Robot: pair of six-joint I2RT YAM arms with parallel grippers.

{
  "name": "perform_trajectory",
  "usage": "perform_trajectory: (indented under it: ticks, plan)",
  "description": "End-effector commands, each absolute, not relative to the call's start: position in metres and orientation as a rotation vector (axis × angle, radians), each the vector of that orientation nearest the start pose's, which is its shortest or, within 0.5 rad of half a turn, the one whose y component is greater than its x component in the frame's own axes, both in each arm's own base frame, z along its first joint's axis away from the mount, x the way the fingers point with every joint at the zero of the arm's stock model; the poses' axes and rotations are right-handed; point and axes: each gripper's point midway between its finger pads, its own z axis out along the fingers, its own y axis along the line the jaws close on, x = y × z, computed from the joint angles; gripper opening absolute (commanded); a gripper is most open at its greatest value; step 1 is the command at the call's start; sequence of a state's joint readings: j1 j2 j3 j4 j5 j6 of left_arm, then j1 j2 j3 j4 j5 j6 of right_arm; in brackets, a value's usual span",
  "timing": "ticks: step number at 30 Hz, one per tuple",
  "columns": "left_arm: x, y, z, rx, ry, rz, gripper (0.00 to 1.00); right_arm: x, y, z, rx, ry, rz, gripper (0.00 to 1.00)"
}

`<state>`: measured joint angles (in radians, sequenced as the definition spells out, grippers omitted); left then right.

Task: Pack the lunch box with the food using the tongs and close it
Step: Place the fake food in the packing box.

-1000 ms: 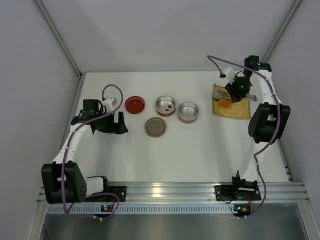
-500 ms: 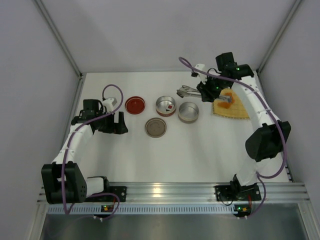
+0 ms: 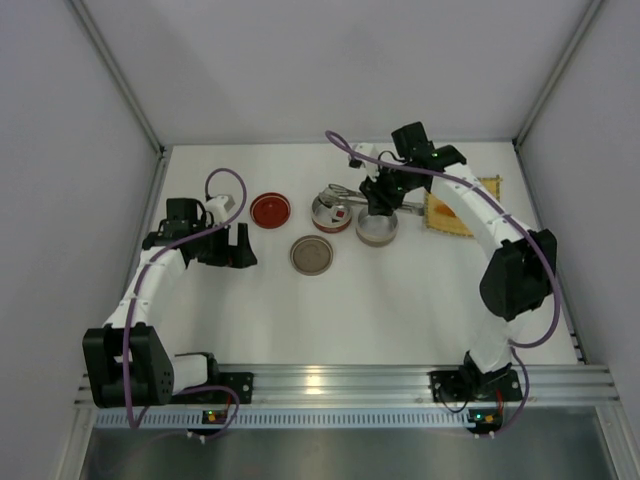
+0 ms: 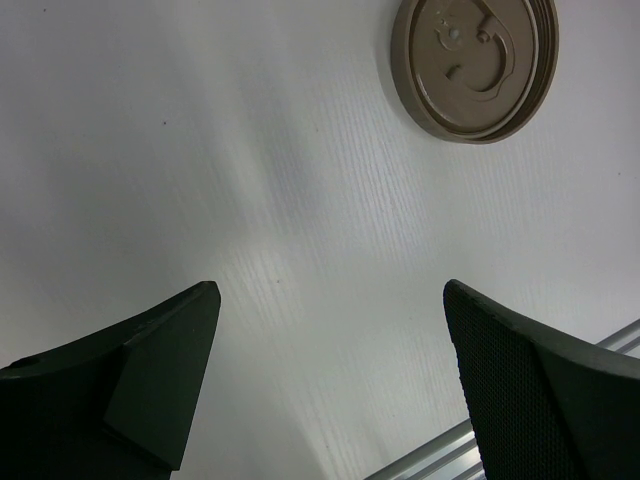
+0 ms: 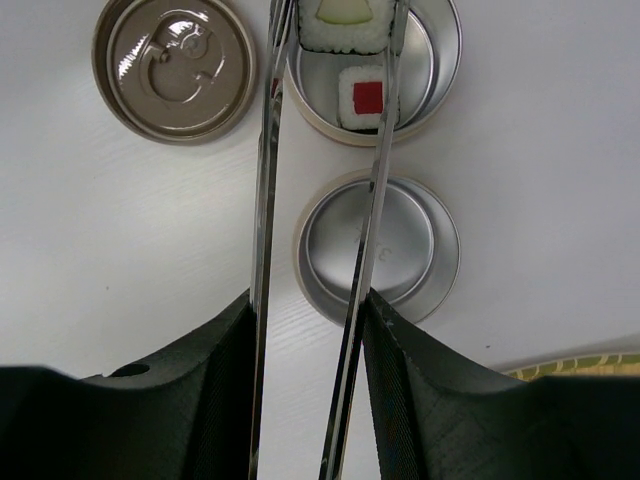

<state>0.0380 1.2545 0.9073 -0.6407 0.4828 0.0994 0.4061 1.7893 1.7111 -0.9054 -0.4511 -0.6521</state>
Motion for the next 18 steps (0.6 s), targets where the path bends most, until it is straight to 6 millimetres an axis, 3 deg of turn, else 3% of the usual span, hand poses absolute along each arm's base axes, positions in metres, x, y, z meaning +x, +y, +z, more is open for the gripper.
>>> perform_trajectory:
  ticks: [1,18]
  plan:
    - [0.292,-0.069,0.136,0.285,2.424,-0.574,0.98,0.397,0.243,0.196,-1.391,1.914,0.482,0.21]
    - [0.291,-0.065,0.136,0.285,2.438,-0.546,0.98,0.415,0.252,0.151,-1.484,1.895,0.475,0.19]
